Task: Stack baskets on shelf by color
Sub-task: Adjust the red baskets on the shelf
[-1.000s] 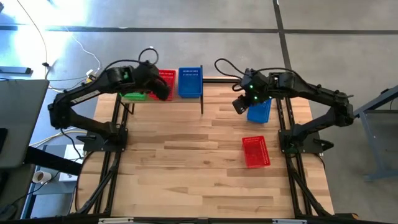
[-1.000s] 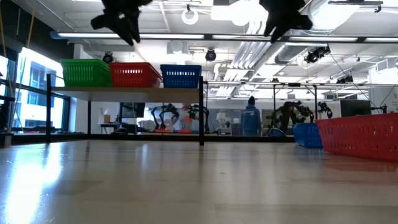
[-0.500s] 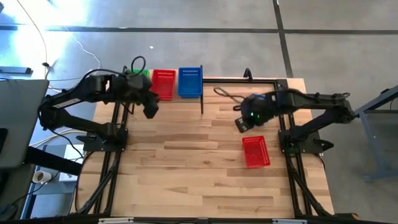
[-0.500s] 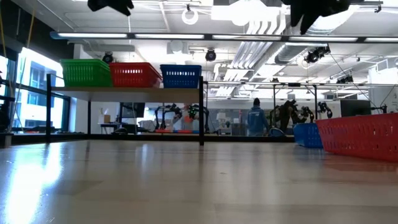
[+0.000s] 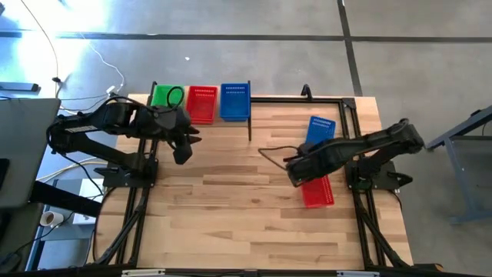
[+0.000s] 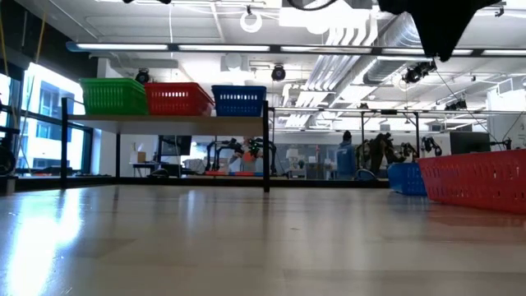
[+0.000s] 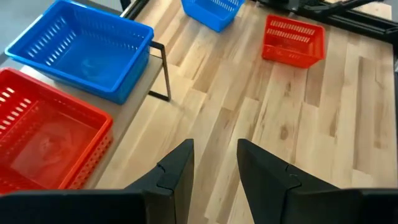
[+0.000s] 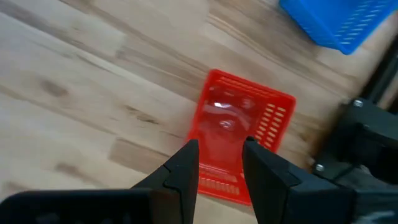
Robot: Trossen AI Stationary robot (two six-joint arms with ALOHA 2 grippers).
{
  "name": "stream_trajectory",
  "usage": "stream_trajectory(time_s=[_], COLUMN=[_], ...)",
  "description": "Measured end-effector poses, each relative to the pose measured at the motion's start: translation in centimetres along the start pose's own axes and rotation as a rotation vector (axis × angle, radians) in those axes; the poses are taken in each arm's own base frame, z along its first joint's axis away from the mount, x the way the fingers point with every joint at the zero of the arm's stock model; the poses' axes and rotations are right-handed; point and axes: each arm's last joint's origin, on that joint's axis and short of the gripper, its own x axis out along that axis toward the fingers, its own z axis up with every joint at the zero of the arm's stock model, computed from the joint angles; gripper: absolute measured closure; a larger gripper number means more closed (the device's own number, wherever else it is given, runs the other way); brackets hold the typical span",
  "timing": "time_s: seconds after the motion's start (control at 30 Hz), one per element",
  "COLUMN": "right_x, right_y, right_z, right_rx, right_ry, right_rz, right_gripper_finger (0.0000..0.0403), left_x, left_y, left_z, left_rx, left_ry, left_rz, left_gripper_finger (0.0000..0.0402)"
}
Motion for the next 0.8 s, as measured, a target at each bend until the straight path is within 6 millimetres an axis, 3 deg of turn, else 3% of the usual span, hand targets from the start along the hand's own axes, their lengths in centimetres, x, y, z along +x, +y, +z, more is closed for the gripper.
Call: stream_trajectory(time_s=[0.37, 0.6, 0.8], right_x=[2.0, 4.8, 5.3], right_y=[1.4, -2.3, -4.9], right_z=[-0.6, -2.2, -2.8], right_rx=[-0.095, -0.039, 0.066], right_ry=[-0.027, 0.068, 0.049], right_rz=[-0.118, -0.209, -0.086], right_gripper_finger=[0.0293, 0.0293, 0.0293], left_x=[-0.1, 0.0, 0.0], left_y=[-0.2, -0.2, -0.2], left_z=[-0.1, -0.1, -0.1], left_rx=[0.021, 0.024, 0.025], left_ry=[-0.004, -0.004, -0.004], left_rz=[0.004, 0.004, 0.004], left_gripper_finger=[0.0289, 0.0289, 0.0289])
